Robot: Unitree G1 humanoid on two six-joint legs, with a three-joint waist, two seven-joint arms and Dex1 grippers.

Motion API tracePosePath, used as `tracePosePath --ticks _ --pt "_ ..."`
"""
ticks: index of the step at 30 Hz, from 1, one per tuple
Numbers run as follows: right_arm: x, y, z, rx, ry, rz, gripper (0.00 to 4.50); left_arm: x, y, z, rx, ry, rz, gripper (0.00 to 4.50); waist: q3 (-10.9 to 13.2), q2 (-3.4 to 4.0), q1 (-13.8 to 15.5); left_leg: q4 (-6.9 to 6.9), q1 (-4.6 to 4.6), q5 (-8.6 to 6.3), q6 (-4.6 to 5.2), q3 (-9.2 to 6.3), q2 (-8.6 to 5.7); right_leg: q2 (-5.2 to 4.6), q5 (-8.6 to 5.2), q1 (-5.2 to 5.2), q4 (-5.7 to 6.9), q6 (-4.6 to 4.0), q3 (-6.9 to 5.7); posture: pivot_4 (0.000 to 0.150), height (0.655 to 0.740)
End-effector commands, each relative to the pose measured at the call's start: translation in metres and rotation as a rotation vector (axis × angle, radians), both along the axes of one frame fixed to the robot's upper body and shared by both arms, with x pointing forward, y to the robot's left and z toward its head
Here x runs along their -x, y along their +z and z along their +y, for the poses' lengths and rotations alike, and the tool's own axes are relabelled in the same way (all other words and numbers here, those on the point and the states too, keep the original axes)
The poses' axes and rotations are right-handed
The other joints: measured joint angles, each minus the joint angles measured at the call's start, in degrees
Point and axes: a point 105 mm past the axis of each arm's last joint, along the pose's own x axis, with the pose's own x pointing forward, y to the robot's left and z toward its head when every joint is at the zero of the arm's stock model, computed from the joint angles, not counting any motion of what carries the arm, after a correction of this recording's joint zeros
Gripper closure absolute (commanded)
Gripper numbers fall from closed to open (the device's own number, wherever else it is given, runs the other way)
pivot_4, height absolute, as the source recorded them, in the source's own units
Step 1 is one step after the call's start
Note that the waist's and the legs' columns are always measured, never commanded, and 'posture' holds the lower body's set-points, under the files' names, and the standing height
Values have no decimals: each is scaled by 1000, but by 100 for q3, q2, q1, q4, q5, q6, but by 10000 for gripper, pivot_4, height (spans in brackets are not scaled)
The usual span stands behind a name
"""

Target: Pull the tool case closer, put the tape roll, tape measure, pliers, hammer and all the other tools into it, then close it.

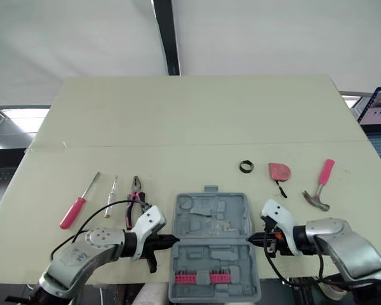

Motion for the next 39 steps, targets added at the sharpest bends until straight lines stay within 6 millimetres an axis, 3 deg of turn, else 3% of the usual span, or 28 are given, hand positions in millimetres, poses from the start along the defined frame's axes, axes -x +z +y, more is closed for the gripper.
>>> tracePosePath --ticks 1,17,24,28,39 --pt "1 10 3 -18 14 -30 44509 7 7 -8 35 -33 -9 44845 0 0 1 0 0 0 0 0 0 0 0 0 0 0 0 1500 7400" --pt "4 7 0 -7 5 -23 44509 4 8 -5 31 -11 -18 44845 0 0 2 0 0 0 0 0 0 0 0 0 0 0 0 1500 7400" --pt "-3 8 -11 27 -34 -58 44509 -14 14 10 10 68 -85 44845 0 0 1 0 0 0 0 0 0 0 0 0 0 0 0 1500 7400" --pt "-7 10 -19 43 -50 -72 44509 -13 15 18 0 80 -77 44845 0 0 1 0 0 0 0 0 0 0 0 0 0 0 0 1500 7400" --pt "-10 9 -24 39 -51 -76 44509 -6 9 9 14 55 -67 44845 0 0 1 0 0 0 0 0 0 0 0 0 0 0 0 1500 7400"
